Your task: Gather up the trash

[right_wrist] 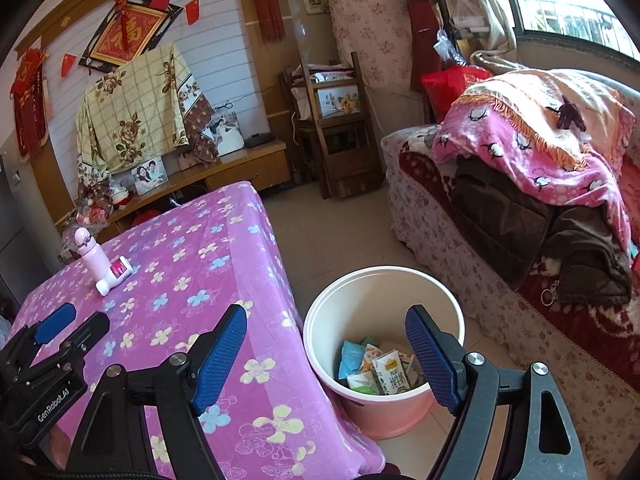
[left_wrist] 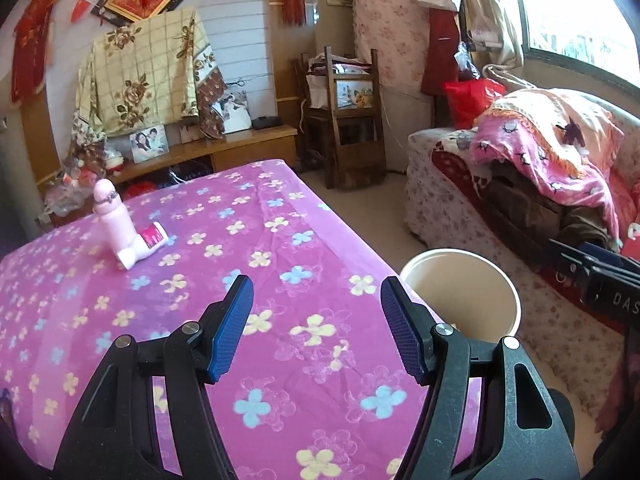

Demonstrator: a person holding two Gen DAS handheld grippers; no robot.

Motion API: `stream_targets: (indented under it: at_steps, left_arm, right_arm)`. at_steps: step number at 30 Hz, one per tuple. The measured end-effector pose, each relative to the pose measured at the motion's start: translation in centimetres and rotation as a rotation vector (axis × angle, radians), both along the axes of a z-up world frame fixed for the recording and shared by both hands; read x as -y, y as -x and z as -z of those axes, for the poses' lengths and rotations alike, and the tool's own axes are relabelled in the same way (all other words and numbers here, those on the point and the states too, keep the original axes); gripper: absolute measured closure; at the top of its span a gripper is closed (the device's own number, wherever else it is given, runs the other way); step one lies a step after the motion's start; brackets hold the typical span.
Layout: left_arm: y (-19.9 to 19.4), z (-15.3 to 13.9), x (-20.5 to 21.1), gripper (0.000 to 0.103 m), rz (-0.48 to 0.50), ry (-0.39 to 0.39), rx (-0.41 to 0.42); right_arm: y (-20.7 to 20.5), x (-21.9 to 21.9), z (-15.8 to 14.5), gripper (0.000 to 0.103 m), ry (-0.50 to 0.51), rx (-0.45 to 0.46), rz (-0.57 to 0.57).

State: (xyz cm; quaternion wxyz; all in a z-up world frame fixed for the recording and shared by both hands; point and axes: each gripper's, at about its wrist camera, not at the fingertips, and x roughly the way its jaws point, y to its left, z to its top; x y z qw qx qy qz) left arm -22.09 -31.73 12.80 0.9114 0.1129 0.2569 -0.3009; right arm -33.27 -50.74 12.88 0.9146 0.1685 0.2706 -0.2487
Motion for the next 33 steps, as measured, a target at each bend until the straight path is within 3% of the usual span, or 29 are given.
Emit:
stream_targets:
  at_steps: [4, 16, 33]
  left_arm:
    - [-0.2, 0.1, -0.5, 0.038, 0.009, 0.033, -0.051]
    - [1.4, -1.5, 0.4, 0.038, 0.038, 0.073, 0.006]
    - [1.2, -1.4, 0.5, 0.038, 0.055, 0.08, -0.013]
  right_arm:
    - [0.5, -0.2, -0.2, 0.023, 0.012, 0.008, 0.013]
    - [1.8, -0.6, -1.3, 0.018, 0.069, 0.04, 0.052]
    - [1.7, -0.4, -1.5, 0.015, 0.063, 0.033, 0.044]
